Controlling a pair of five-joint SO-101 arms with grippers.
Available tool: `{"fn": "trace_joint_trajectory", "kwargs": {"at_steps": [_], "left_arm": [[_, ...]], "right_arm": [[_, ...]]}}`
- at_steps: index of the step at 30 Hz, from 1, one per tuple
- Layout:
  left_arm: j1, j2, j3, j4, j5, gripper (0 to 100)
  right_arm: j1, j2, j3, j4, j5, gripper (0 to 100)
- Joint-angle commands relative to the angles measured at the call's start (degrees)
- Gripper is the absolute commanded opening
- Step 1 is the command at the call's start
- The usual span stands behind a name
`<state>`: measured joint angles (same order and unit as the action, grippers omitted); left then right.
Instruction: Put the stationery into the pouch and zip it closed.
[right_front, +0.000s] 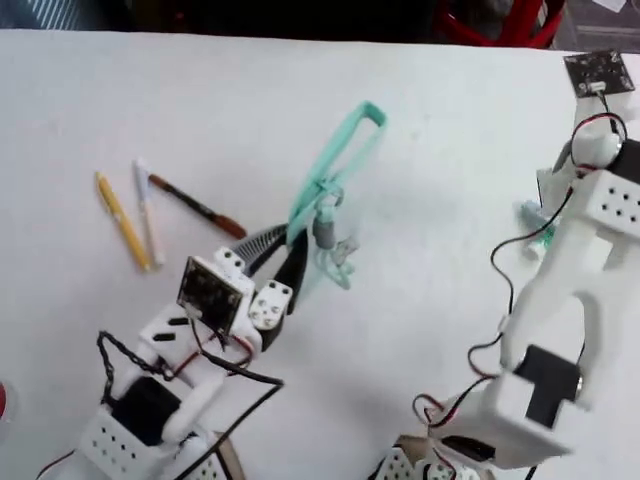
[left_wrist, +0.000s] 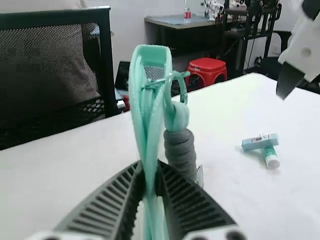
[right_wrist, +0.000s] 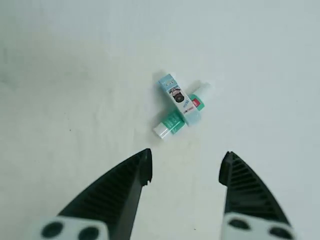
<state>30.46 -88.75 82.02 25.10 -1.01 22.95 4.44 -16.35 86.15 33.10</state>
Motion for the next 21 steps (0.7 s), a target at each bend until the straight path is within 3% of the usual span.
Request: {"fn": "trace_joint_trajectory", "kwargs": {"at_steps": [1,3,10,21], "left_arm": [[-0.48,0.31,5.63,-11.34,-0.35,2],[-0.48,0.31,5.71,-11.34,-0.35,2],[-0.66,0.31,5.71,-9.85,-0.35,2],[-0.57,0.31,5.98,-9.85,-0.35,2]], "right_arm": [[0.22,5.32,-3.96,-2.95,0.88,21.5],[0.22,8.48,-5.54,-6.55,1.93,21.5],[-0.66,19.74,-10.9,-7.16,17.85,21.4],[-1.36,33.45,-23.47,-5.85,25.85,21.2]]}}
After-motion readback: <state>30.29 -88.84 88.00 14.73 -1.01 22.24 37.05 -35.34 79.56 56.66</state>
